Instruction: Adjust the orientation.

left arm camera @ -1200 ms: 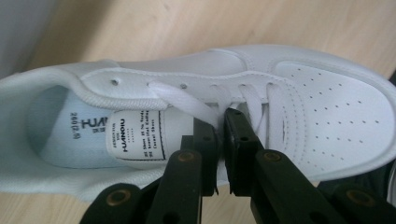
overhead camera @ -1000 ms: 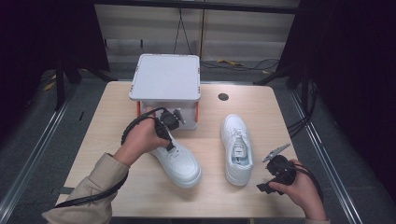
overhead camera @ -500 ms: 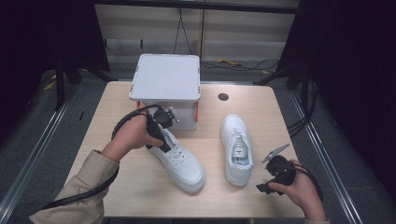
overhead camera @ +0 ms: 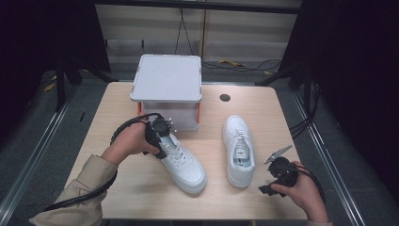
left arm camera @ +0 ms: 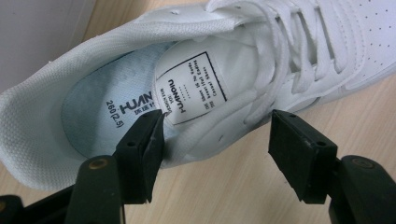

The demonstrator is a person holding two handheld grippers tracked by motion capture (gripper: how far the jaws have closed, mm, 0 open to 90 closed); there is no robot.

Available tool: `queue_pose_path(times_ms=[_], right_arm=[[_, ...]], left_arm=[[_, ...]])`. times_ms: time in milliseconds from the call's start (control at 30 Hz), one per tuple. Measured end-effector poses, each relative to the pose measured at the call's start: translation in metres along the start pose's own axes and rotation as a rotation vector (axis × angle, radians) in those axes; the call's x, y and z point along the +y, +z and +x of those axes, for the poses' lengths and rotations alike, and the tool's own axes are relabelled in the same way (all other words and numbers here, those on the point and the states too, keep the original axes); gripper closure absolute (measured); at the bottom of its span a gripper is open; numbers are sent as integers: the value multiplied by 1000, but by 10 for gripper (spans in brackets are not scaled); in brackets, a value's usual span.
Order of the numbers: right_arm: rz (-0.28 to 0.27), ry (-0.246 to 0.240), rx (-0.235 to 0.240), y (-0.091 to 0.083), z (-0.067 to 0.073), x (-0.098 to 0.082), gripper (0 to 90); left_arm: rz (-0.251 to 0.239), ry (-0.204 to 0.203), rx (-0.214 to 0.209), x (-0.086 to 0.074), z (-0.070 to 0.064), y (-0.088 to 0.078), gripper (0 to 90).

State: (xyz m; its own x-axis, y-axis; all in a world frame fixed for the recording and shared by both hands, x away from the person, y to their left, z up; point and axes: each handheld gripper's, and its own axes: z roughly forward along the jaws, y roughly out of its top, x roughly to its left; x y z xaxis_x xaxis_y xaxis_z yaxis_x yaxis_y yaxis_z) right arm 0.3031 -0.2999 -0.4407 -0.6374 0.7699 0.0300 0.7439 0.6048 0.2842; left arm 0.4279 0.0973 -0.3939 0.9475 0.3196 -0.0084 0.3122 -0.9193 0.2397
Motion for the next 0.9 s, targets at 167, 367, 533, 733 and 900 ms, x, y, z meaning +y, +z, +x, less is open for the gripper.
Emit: queue_pose_path(times_ms=[167,367,533,733,900], right_arm=[[-9,-7,2,-1,2,1,204],[-6,-4,4,1,0,0,205],[-6,-1,4,0,0,0,205],[-4,-8,4,1,1,1,205],[-3,-7,9,2,1,1,205]], left_arm=[[3,-8,18,-1,-4,-1,388],[21,-30,13,0,-5,-2,411],[-2,35,1,-2,-1,-1,397],[36,32,10,-6,-7,-2,529],[159,-51,-24,-14,-18,-7,718]])
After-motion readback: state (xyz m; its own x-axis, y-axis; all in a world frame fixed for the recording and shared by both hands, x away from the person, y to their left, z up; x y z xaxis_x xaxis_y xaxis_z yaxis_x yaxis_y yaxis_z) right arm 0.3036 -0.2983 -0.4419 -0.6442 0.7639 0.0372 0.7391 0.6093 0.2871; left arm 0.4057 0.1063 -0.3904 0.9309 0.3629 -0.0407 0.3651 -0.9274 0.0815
